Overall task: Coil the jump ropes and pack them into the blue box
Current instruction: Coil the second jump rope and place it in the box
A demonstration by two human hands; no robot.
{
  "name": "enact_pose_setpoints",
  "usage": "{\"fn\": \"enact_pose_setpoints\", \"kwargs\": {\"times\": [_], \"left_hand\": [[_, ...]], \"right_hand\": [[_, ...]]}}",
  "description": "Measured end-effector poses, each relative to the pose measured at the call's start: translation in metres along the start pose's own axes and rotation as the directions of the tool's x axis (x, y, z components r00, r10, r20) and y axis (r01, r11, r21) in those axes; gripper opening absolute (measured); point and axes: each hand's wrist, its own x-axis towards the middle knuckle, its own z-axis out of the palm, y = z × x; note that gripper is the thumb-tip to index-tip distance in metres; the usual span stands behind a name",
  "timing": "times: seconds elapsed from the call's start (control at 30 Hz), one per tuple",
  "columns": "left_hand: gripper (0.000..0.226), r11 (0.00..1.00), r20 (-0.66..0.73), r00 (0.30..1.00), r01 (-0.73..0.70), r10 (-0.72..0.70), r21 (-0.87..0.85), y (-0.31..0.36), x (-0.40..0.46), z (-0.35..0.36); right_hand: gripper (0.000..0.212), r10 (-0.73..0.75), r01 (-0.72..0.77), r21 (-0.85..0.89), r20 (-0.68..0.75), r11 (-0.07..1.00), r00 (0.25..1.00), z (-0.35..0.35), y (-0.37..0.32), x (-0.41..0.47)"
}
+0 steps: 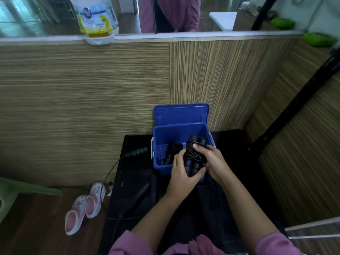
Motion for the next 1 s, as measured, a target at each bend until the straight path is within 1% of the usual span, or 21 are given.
{"fn": "enact_pose_setpoints", "kwargs": {"times": [0.07,0.13,0.2,0.27,0.3,0.37,0.43,0.57,0.67,0.77,0.83,0.93,1.0], "left_hand": [[0.088,0.998,0.086,0.995,0.057,-0.054,-0.029,-0.002,0.003,-0.001],[0.083,0.996,0.134,0.988,0.066,-0.074,0.059,-0.004,0.010,-0.004],[0.067,0.988,0.123,0.992,0.021,-0.040,0.153,-0.012,0.024,-0.008],[0.053,0.969,0.091,0.994,0.032,-0.056,0.246,-0.020,0.044,-0.012],[0.048,0.943,0.071,0.994,0.051,-0.078,0.329,-0.025,0.055,-0.013],[0.043,0.858,0.049,0.993,0.065,-0.104,0.510,-0.036,0.079,-0.014],[0.044,0.782,0.101,0.984,0.054,-0.149,0.621,-0.046,0.100,-0.012],[0.058,0.684,0.252,0.923,0.018,-0.292,0.729,-0.066,0.128,-0.002],[0.066,0.654,0.299,0.876,0.025,-0.378,0.756,-0.085,0.139,0.005],[0.064,0.693,0.291,0.883,0.052,-0.369,0.719,-0.096,0.142,0.010],[0.063,0.697,0.266,0.890,0.078,-0.372,0.713,-0.093,0.143,0.010],[0.057,0.651,0.137,0.895,0.197,-0.425,0.733,-0.086,0.141,0.006],[0.055,0.599,0.054,0.881,0.274,-0.471,0.752,-0.083,0.138,0.004]], "right_hand": [[0.035,-0.014,0.014,0.003,-0.037,1.000,0.999,-0.006,0.002,0.003],[0.030,-0.039,0.040,0.009,-0.094,0.999,0.995,-0.011,0.003,0.008],[0.027,-0.065,0.072,0.039,-0.149,0.997,0.987,-0.015,0.004,0.017],[0.027,-0.050,0.068,0.086,-0.192,0.994,0.980,-0.017,0.003,0.029],[0.026,-0.039,0.061,0.105,-0.205,0.993,0.978,-0.017,0.001,0.036],[0.028,-0.020,0.046,0.120,-0.208,0.992,0.978,-0.017,-0.003,0.050],[0.030,0.000,0.023,0.128,-0.177,0.992,0.984,-0.014,-0.007,0.065],[0.027,0.040,-0.026,0.090,-0.149,0.996,0.988,-0.006,-0.010,0.096],[0.025,0.096,-0.087,0.073,-0.135,0.994,0.986,-0.002,-0.004,0.118],[0.026,0.124,-0.128,-0.006,-0.176,0.992,0.976,-0.001,0.008,0.136],[0.032,0.142,-0.153,-0.050,-0.179,0.987,0.973,-0.001,0.017,0.147],[0.046,0.171,-0.196,-0.144,-0.174,0.970,0.970,0.002,0.028,0.158],[0.052,0.185,-0.219,-0.229,-0.163,0.949,0.969,0.004,0.036,0.163]]}}
